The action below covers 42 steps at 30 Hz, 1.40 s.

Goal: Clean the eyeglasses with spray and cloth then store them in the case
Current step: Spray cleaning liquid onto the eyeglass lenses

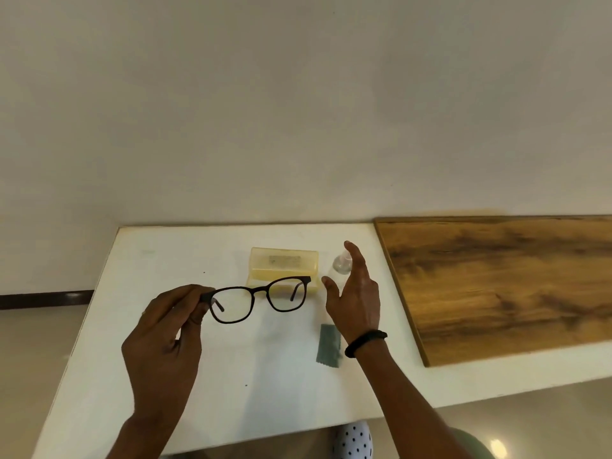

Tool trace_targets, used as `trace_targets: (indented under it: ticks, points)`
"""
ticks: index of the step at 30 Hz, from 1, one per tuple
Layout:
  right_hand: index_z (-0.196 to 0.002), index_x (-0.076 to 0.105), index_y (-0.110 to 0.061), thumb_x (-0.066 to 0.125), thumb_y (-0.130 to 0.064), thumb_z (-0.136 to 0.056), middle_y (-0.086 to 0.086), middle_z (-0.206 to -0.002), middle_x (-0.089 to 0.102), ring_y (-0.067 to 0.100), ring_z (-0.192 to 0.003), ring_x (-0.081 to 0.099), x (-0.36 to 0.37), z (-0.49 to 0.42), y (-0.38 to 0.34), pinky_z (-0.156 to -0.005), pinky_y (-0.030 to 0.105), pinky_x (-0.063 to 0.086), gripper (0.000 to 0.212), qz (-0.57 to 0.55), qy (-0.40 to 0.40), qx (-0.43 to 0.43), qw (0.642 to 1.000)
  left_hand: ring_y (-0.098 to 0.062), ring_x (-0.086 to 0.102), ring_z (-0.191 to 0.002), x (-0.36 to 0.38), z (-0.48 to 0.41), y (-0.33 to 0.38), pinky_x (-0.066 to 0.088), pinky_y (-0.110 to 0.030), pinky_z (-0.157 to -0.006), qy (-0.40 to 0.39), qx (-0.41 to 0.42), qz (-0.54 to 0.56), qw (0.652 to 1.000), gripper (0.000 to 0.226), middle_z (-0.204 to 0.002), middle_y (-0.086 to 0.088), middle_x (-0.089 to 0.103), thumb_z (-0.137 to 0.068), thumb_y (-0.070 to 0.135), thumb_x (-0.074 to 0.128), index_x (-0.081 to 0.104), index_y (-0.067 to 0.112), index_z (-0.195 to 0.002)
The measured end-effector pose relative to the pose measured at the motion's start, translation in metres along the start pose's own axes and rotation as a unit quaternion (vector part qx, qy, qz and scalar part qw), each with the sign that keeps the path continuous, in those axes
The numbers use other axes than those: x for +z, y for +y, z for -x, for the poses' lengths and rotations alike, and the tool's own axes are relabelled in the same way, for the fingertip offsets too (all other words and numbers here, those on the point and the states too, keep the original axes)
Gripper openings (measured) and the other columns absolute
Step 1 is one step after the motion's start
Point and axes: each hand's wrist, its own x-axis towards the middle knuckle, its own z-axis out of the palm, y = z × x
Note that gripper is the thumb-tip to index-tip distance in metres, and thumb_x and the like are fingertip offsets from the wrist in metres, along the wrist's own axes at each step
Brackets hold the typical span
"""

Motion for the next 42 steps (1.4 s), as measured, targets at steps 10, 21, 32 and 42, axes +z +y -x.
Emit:
trace_targets:
  ticks: [10, 21, 32, 42]
  points:
    - [-0.147, 0.016, -0.039, 0.065, -0.011, -0.090, 0.010, -0.143, 0.049, 0.036, -0.098, 0.068, 0.009, -0.011, -0.002, -0.077, 0.036, 0.053, 0.080, -0.032, 0.028, 0.015, 0.999, -0.017, 0.068, -0.096, -0.002, -0.001, -0.003, 0.054, -0.025, -0.089, 0.006, 0.014, -0.005, 1.000, 0.019, -0.104, -0.008, 0.072, -0.085, 0.000, 0.073, 0.075, 0.001, -0.104]
    - [-0.145, 0.018, -0.024, 0.049, -0.013, -0.088, 0.015, -0.100, 0.061, 0.032, -0.070, 0.065, -0.066, 0.065, -0.111, -0.061, 0.043, 0.057, 0.065, -0.251, 0.030, -0.070, 0.965, -0.017, 0.068, -0.100, -0.002, -0.001, -0.004, 0.053, -0.023, -0.089, -0.007, 0.021, 0.022, 0.999, 0.021, -0.107, 0.004, 0.069, -0.088, 0.003, 0.068, 0.074, 0.008, -0.107]
    - [-0.137, 0.030, -0.033, 0.068, -0.025, -0.087, -0.002, -0.094, 0.064, 0.004, -0.058, 0.046, -0.036, 0.117, -0.150, -0.056, 0.004, 0.036, 0.064, -0.133, -0.151, -0.188, 0.961, -0.017, 0.068, -0.099, 0.001, 0.003, -0.008, 0.056, -0.031, -0.084, -0.022, 0.029, -0.015, 0.999, 0.018, -0.106, 0.000, 0.073, -0.091, 0.011, 0.065, 0.076, 0.010, -0.106]
    - [-0.135, 0.026, -0.040, 0.063, -0.029, -0.090, -0.017, -0.088, 0.054, -0.006, -0.052, 0.045, -0.033, 0.106, -0.144, -0.058, -0.002, 0.035, 0.059, -0.119, -0.164, -0.171, 0.964, -0.018, 0.068, -0.099, 0.001, 0.005, -0.012, 0.053, -0.021, -0.092, -0.031, 0.037, -0.011, 0.999, 0.026, -0.107, -0.004, 0.074, -0.093, 0.022, 0.059, 0.075, 0.007, -0.107]
